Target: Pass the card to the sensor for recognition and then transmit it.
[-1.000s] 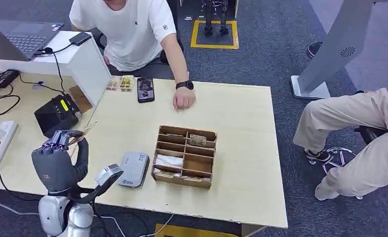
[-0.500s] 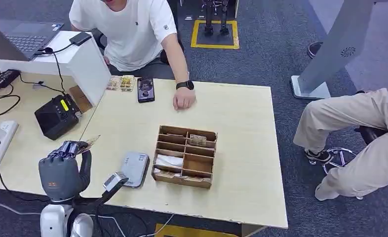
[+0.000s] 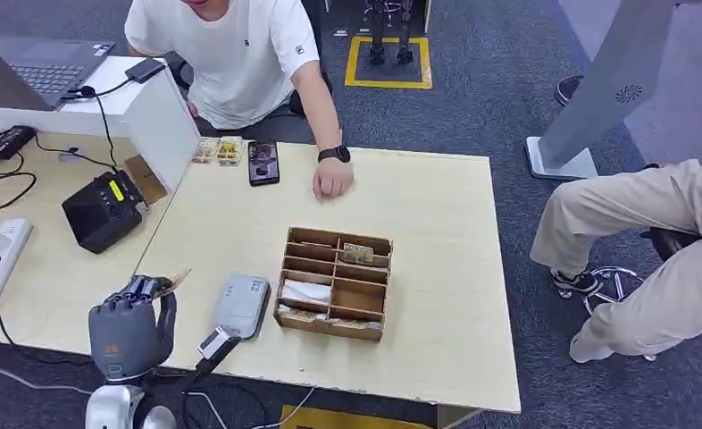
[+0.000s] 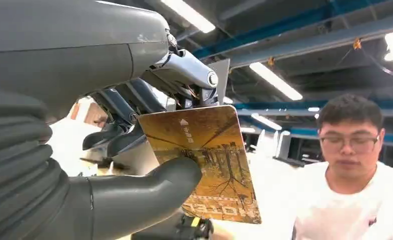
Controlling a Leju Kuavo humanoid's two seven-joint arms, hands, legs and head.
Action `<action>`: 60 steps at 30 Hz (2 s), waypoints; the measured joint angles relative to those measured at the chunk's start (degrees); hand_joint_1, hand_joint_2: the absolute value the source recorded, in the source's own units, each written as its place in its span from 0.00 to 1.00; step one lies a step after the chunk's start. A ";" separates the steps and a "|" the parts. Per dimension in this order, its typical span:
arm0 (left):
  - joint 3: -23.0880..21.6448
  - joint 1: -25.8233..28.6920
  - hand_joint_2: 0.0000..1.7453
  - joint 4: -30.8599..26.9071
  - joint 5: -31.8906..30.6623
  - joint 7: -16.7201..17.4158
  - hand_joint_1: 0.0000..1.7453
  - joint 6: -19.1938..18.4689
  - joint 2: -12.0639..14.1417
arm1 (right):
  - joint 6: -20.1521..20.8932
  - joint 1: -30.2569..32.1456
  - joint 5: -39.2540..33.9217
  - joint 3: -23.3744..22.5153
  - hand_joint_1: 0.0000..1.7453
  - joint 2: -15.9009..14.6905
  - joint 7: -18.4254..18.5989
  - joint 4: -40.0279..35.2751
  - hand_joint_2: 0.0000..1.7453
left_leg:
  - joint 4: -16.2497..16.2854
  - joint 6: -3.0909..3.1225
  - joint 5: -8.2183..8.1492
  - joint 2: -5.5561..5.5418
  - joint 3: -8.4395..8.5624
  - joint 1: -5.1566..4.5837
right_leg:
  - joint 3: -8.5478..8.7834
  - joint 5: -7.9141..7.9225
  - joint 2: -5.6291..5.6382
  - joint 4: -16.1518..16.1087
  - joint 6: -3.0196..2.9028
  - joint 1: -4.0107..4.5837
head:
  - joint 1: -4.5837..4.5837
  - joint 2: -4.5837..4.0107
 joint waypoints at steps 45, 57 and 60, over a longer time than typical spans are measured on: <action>-0.07 -7.84 1.00 21.40 -0.74 6.91 1.00 0.02 1.18 | 0.00 -0.03 4.70 0.00 0.00 0.00 -2.43 -0.31 1.00 | 0.00 0.00 0.00 0.00 0.02 0.00 | 0.00 0.01 0.01 0.00 -0.01 0.00 | 0.00 0.00; -0.04 -10.22 1.00 22.86 -1.35 7.15 1.00 0.04 1.33 | 0.00 -0.04 5.46 0.00 0.00 0.00 -3.08 -0.31 1.00 | 0.00 0.00 0.01 -0.01 0.02 0.00 | 0.01 0.01 0.00 0.00 -0.01 0.00 | 0.00 0.00; -0.02 -10.70 1.00 22.95 -1.31 6.97 1.00 0.04 1.33 | -0.02 -0.04 5.49 0.00 0.00 0.00 -3.10 -0.31 1.00 | 0.00 0.00 0.01 -0.01 0.02 0.00 | 0.01 0.01 0.00 0.00 -0.01 0.00 | 0.00 0.00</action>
